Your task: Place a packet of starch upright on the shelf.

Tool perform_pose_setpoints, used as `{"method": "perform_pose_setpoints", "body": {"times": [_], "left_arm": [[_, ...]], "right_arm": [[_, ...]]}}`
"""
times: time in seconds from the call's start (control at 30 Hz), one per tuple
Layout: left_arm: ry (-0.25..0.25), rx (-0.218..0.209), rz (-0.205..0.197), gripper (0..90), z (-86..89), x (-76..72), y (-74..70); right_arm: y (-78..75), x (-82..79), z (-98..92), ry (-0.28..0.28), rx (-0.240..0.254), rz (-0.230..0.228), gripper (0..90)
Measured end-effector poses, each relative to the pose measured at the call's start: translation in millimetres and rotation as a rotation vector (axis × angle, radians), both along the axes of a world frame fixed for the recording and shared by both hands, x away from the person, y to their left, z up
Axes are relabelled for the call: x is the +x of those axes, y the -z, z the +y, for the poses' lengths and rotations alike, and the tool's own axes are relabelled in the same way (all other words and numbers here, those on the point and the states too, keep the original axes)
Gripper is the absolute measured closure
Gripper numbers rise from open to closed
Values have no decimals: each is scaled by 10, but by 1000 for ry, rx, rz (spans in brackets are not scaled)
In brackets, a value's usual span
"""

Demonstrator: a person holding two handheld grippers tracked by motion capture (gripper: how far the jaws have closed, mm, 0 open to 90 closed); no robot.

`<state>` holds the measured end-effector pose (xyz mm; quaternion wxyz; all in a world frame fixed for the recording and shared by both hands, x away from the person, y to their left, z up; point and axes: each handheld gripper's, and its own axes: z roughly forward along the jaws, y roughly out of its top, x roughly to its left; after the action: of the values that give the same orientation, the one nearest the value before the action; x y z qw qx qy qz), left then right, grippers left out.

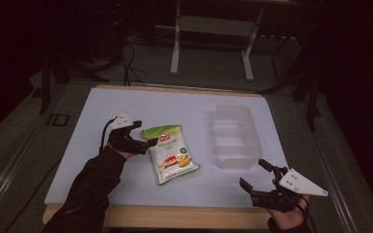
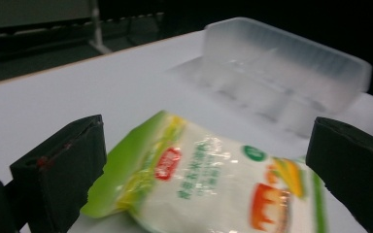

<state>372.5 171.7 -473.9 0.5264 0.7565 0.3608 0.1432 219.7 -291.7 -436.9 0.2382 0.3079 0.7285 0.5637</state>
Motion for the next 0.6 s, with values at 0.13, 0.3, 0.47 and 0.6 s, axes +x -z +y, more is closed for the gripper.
{"method": "perform_pose_setpoints", "body": {"times": [0.13,0.3,0.47,0.6], "left_arm": [[-30,1,46,15,38,155,113],[-47,23,106,14,90,340,283],[-49,59,161,15,90,460,459],[-37,55,192,57,77,505,552]], "right_arm": [[16,-15,34,-30,-24,-1,99],[29,-22,55,-47,-33,2,120],[50,-14,59,-52,-43,10,121],[59,-10,58,-58,-39,15,122]]}}
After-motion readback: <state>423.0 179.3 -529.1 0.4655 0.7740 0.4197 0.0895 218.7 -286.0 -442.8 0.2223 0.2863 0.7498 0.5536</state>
